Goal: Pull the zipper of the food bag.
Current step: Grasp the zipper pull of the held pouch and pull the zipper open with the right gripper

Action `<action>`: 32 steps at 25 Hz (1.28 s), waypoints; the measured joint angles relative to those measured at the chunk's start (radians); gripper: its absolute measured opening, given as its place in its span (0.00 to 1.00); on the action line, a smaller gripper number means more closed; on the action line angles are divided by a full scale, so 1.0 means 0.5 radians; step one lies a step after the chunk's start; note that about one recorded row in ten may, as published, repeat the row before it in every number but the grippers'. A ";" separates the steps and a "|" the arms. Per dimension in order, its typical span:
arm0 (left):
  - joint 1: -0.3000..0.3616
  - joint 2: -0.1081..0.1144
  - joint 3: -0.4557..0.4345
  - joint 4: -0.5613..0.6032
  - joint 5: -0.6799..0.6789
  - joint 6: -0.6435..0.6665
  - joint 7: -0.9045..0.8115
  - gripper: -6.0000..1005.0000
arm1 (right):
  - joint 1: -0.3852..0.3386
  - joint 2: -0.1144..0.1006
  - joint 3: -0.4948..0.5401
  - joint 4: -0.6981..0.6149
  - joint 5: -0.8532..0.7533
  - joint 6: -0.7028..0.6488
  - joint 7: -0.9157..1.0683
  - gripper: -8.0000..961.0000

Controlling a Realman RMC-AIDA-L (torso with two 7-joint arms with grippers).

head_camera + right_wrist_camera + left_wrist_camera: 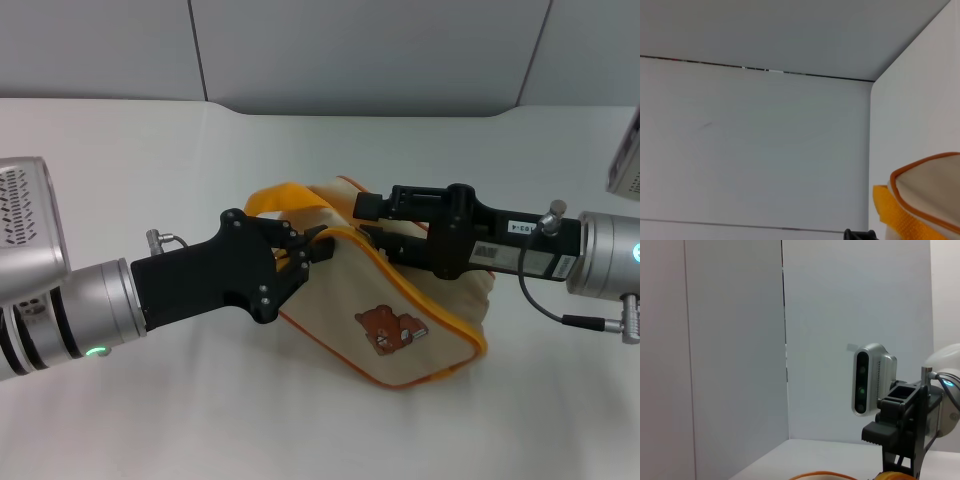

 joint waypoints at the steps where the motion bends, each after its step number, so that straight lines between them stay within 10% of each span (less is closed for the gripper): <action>1: 0.002 0.000 0.000 0.000 -0.003 0.000 0.000 0.06 | 0.001 0.001 -0.001 0.000 -0.001 0.002 -0.008 0.49; 8: 0.006 0.000 0.001 0.000 -0.005 0.001 0.000 0.06 | -0.004 0.007 -0.002 -0.004 0.000 0.016 -0.073 0.46; 19: 0.010 0.000 0.011 -0.010 -0.005 0.005 0.000 0.06 | -0.005 0.015 -0.001 -0.006 0.002 0.030 -0.191 0.04; 32: 0.012 0.000 0.012 -0.012 -0.005 0.005 0.000 0.06 | 0.020 0.011 -0.004 -0.011 -0.014 0.018 -0.200 0.05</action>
